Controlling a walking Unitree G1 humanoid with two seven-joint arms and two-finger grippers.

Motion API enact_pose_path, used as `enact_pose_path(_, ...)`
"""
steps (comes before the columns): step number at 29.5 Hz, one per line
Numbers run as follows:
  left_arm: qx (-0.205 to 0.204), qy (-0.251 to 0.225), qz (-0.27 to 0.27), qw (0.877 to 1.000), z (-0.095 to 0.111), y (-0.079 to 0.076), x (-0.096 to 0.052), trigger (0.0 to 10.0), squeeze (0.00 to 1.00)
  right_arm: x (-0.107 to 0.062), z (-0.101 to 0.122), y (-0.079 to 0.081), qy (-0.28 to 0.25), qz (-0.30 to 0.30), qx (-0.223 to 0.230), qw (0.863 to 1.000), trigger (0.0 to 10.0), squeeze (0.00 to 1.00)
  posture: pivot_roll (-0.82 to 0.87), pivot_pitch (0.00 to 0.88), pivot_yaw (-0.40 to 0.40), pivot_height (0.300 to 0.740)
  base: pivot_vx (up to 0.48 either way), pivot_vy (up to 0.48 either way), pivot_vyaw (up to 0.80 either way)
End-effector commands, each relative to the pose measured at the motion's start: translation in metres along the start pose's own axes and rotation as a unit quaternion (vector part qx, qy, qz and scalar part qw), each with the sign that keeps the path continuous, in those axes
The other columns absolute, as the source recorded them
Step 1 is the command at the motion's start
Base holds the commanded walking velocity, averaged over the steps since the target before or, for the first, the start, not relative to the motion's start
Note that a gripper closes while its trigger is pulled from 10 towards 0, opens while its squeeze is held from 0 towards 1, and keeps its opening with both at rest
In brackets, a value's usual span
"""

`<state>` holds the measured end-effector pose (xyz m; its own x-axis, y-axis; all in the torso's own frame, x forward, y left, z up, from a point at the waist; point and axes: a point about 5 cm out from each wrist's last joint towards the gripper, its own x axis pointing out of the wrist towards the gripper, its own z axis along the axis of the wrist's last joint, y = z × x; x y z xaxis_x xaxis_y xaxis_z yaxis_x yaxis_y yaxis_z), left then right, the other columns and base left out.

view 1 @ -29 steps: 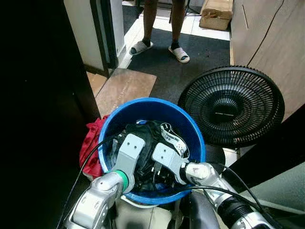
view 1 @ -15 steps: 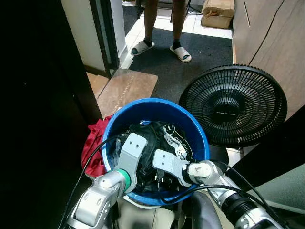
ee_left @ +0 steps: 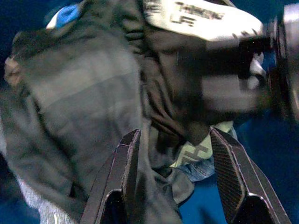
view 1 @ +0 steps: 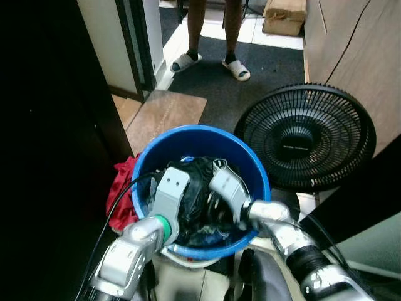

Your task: Clothes washing

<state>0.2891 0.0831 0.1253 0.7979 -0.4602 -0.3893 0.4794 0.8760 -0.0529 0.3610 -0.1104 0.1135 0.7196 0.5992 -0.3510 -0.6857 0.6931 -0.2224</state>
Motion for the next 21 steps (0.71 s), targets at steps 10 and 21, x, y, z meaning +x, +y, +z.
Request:
enact_pose_path(10, -0.014, 0.04, -0.003, 0.999, -0.018, 0.001, 0.002, 10.0, 0.0, -0.032, -0.06, -0.028, 0.148, -0.088, 0.036, 0.984, 10.0, 0.0, 0.06, 0.21, 0.046, 0.58, 0.0, 0.0, 0.0)
enact_pose_path(21, -0.011, 0.043, -0.011, 0.999, -0.016, -0.001, 0.005, 10.0, 0.0, -0.026, -0.07, -0.016, 0.185, -0.042, -0.028, 0.981, 10.0, 1.0, 0.06, 0.204, 0.058, 0.58, 0.0, 0.0, 0.0)
